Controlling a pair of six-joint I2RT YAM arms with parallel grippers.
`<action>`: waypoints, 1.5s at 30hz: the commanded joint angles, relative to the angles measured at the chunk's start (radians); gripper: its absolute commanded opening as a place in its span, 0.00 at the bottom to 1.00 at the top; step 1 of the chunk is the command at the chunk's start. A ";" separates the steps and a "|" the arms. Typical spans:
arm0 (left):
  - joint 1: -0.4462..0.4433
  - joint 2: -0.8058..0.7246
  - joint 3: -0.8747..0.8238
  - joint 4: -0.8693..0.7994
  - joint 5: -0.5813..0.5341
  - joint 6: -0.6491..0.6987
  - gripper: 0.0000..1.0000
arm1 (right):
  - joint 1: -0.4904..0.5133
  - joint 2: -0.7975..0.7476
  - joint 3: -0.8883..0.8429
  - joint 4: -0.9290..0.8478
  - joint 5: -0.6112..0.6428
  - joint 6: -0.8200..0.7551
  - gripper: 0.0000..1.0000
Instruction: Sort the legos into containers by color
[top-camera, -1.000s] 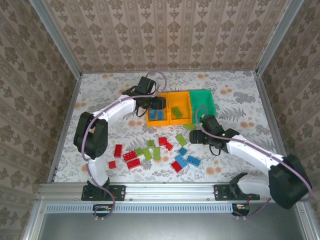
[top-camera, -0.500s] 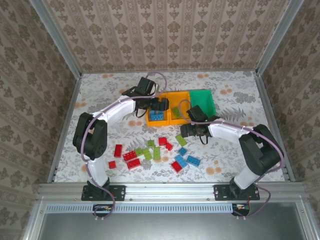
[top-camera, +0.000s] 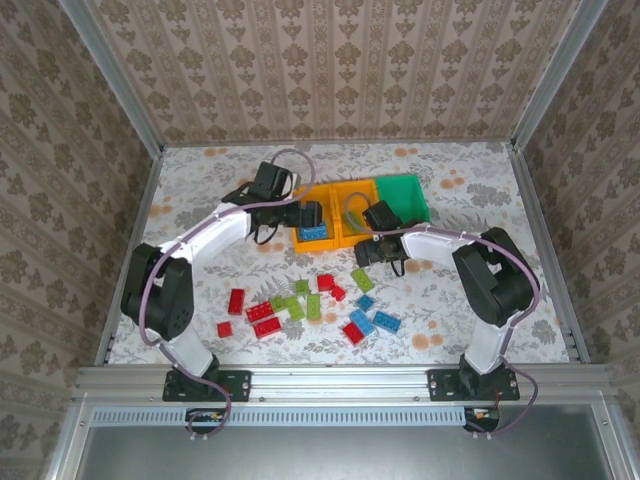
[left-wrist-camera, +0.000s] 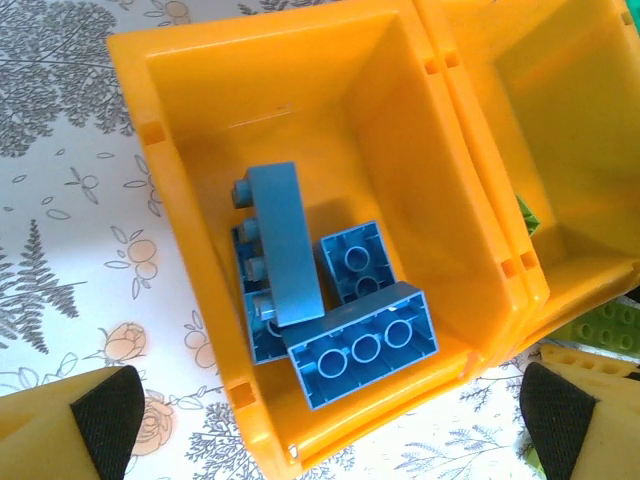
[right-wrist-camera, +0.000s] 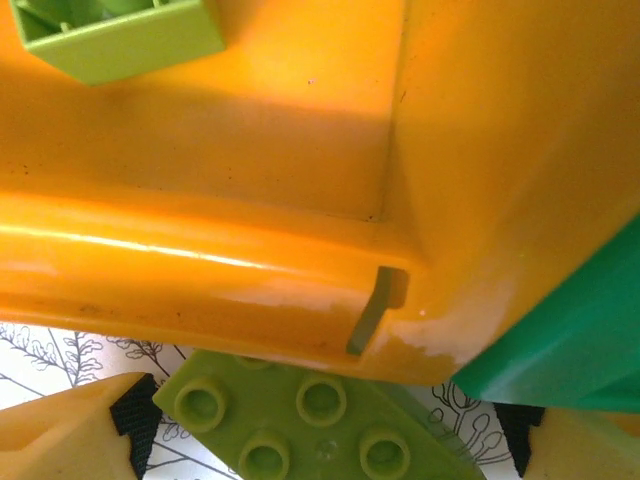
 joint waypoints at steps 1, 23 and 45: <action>0.010 -0.033 -0.031 0.021 0.015 0.002 1.00 | -0.001 0.017 0.040 -0.034 -0.022 -0.025 0.86; 0.041 -0.149 -0.164 0.030 0.006 -0.018 1.00 | 0.038 -0.162 -0.024 -0.145 -0.013 0.006 0.28; 0.072 -0.353 -0.410 -0.114 -0.127 -0.069 1.00 | 0.006 0.145 0.463 -0.196 0.023 0.076 0.34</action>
